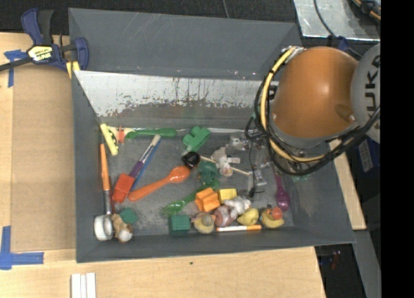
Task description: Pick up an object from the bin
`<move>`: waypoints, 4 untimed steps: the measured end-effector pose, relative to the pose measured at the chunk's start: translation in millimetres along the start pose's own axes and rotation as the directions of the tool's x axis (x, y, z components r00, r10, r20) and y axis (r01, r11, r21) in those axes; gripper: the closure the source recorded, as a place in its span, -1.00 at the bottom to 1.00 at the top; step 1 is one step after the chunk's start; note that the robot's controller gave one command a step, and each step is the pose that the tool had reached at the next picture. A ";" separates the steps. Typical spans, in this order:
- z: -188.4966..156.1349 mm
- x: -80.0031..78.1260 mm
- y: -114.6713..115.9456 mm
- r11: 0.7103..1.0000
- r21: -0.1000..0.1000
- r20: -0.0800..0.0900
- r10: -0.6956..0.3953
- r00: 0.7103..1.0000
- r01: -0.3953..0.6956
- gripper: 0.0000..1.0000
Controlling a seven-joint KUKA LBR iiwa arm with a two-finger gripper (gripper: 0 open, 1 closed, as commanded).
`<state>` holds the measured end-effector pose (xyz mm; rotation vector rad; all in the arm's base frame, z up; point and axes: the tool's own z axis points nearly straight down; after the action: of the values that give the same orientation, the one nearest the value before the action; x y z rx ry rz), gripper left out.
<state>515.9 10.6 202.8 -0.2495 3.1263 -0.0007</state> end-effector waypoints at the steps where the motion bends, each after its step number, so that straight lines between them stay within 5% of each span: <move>1: -9.4 -16.3 -0.3 0.993 0.000 0.003 -0.117 0.993 0.117 -1.00; 2: 70.5 -20.5 11.1 0.986 0.001 0.005 -0.167 0.986 0.167 -1.00; 3: 105.9 -43.1 18.7 0.998 0.003 0.023 -0.065 0.998 0.065 1.00; 4: 105.9 -43.1 18.6 0.998 0.003 0.023 -0.064 0.998 0.064 1.00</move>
Offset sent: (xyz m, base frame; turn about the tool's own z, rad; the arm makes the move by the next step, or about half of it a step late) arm 0.0168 0.0233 -0.1328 -0.2072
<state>556.1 35.8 97.1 -0.3467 3.0938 -0.0022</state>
